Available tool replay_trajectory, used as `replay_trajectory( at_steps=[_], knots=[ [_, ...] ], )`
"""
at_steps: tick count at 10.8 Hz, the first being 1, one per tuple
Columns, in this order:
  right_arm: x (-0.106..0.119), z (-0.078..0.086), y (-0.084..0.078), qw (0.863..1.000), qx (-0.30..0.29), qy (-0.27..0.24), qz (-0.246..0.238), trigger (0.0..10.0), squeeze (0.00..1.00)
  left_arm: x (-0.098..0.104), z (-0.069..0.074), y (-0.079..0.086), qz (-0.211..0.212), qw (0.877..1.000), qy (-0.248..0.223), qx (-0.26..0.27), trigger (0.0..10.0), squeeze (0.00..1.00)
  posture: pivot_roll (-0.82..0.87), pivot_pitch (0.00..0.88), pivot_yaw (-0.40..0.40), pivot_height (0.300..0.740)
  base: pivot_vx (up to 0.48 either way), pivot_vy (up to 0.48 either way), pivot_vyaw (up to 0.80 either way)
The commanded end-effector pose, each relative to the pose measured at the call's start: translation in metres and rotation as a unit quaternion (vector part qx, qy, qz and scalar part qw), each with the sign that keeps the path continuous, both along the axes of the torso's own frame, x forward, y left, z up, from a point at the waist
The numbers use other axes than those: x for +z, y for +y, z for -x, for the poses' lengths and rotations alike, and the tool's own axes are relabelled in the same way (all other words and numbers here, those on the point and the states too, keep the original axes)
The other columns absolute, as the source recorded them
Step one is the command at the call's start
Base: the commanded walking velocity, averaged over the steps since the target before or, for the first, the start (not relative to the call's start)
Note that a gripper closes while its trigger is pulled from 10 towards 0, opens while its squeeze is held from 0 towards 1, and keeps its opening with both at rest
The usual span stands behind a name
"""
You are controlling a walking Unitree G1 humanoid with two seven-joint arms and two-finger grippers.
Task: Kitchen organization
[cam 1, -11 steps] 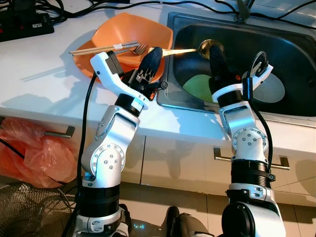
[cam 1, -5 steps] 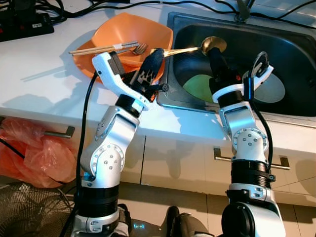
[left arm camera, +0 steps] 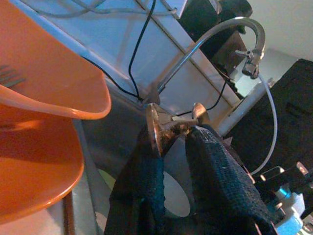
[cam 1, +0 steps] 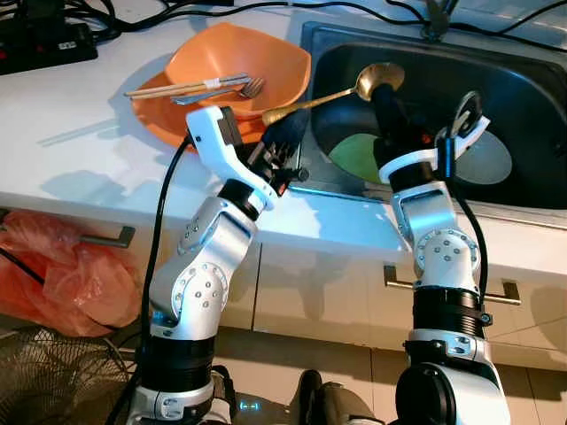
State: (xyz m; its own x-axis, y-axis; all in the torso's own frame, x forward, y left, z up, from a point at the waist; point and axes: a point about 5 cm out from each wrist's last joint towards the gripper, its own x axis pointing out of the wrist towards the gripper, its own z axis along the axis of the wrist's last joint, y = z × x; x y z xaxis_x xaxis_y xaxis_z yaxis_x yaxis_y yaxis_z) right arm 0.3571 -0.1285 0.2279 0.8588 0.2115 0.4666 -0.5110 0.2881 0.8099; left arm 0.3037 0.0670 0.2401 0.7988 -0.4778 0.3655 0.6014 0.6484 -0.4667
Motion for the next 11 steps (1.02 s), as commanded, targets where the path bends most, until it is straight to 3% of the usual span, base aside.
replay_trajectory(
  at_steps=[1,6,7,10,11],
  knots=[
    [0.003,0.001,-0.003,1.0,-0.006,-0.008,0.001,0.0,0.0,-0.001,0.003,-0.009,-0.011,1.0,0.0,-0.018,10.0,0.0,0.24,0.201,-0.075,0.74,0.0,0.0,0.0],
    [0.004,-0.004,-0.014,0.999,-0.034,0.005,-0.023,0.0,0.0,-0.004,0.01,-0.017,-0.038,0.998,-0.013,-0.057,10.0,0.0,0.24,0.204,-0.077,0.74,0.0,0.0,0.0],
    [0.004,-0.004,-0.014,0.999,-0.034,0.005,-0.024,0.0,0.0,-0.004,0.01,-0.016,-0.041,0.998,-0.016,-0.055,10.0,1.0,0.24,0.205,-0.078,0.74,0.0,0.0,0.0],
    [0.006,-0.005,-0.017,0.999,-0.043,0.006,-0.03,0.0,0.0,-0.004,0.013,-0.019,-0.061,0.996,-0.026,-0.061,10.0,1.0,0.25,0.203,-0.077,0.74,0.0,0.0,0.0],
    [0.008,-0.007,-0.022,0.998,-0.055,0.006,-0.037,0.0,0.0,-0.004,0.013,-0.02,-0.065,0.996,-0.026,-0.062,10.0,0.0,0.25,0.201,-0.077,0.74,0.0,0.0,0.0]
  ],
)
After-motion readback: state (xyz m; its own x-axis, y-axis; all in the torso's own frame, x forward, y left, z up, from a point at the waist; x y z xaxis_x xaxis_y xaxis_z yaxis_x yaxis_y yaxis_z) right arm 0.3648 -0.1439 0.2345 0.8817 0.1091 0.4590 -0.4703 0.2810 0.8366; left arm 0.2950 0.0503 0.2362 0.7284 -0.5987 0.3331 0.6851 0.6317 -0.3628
